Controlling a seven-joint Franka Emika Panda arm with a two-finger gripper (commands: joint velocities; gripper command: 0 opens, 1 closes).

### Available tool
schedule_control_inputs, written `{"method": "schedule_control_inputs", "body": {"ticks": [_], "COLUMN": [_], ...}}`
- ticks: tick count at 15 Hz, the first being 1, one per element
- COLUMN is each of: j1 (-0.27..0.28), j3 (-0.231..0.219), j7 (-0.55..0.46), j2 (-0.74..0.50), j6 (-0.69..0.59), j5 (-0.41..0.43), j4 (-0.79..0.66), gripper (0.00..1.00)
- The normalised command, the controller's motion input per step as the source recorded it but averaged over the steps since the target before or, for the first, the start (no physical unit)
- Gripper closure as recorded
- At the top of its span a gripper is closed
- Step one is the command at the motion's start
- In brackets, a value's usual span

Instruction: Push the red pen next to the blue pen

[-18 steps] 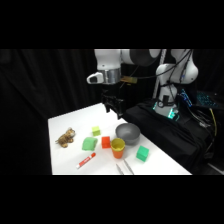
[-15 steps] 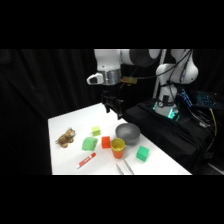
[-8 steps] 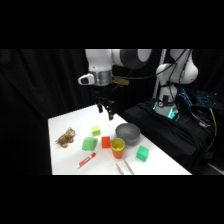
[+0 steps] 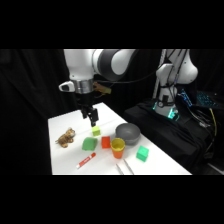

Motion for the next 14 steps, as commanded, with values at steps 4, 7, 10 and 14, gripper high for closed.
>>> {"method": "schedule_control_inputs", "body": {"ticks": [4, 7, 10, 14], "j1": [-0.069, -0.085, -0.078, -0.080], "j3": [0.036, 0.058, 0.065, 0.074], "j7": [-0.16, -0.17, -0.14, -0.13], "j2": [0.51, 0.42, 0.34, 0.34], "j6": [0.03, 0.02, 0.00, 0.02], "j5": [-0.075, -0.064, -0.069, -0.068], "j4": [0.61, 0.53, 0.45, 0.39], "gripper": [0.00, 0.00, 0.00, 0.00]}}
